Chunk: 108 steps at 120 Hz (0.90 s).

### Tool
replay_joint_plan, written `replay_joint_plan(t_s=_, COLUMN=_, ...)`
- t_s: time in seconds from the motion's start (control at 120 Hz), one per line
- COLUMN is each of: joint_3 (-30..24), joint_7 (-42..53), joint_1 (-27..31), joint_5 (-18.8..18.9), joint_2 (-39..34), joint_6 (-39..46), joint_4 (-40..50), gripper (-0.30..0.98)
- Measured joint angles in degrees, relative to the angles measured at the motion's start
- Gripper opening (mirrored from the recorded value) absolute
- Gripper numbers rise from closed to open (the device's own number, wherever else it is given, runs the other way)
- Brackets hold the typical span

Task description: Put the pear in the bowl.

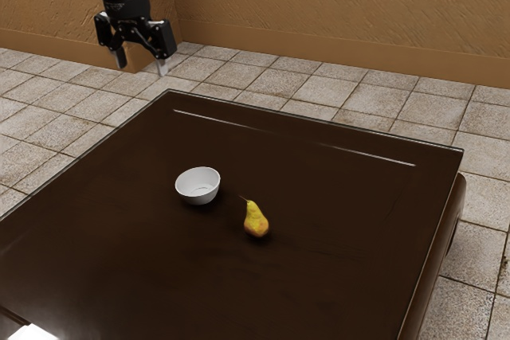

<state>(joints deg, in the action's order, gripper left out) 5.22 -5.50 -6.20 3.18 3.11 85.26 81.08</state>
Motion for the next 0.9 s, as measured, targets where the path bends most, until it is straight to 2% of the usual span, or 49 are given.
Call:
replay_joint_plan(t_s=0.167, joint_3=2.3, joint_7=-1.0, joint_1=-0.2, joint_5=-2.1, joint_2=0.4, joint_6=-0.3, joint_4=0.0, gripper=0.69)
replay_joint_plan(t_s=0.25, joint_3=1.5, joint_7=-1.4, joint_1=1.2, joint_5=-2.5, joint_2=4.6, joint_6=-0.8, joint_4=-4.4, gripper=0.69)
replay_joint_plan(t_s=0.375, joint_3=-1.7, joint_7=-1.4, joint_1=0.3, joint_5=-2.4, joint_2=21.5, joint_6=-0.8, joint_4=-15.3, gripper=0.69)
replay_joint_plan(t_s=0.442, joint_3=-3.4, joint_7=-1.5, joint_1=0.0, joint_5=-2.6, joint_2=28.9, joint_6=-0.1, joint_4=-16.9, gripper=0.69)
replay_joint_plan(t_s=0.575, joint_3=-4.4, joint_7=-1.5, joint_1=-1.1, joint_5=-3.6, joint_2=38.6, joint_6=0.5, joint_4=-17.5, gripper=0.69)
replay_joint_plan(t_s=0.9, joint_3=-5.4, joint_7=-1.6, joint_1=-4.4, joint_5=-7.5, joint_2=43.1, joint_6=1.2, joint_4=-18.7, gripper=0.69)
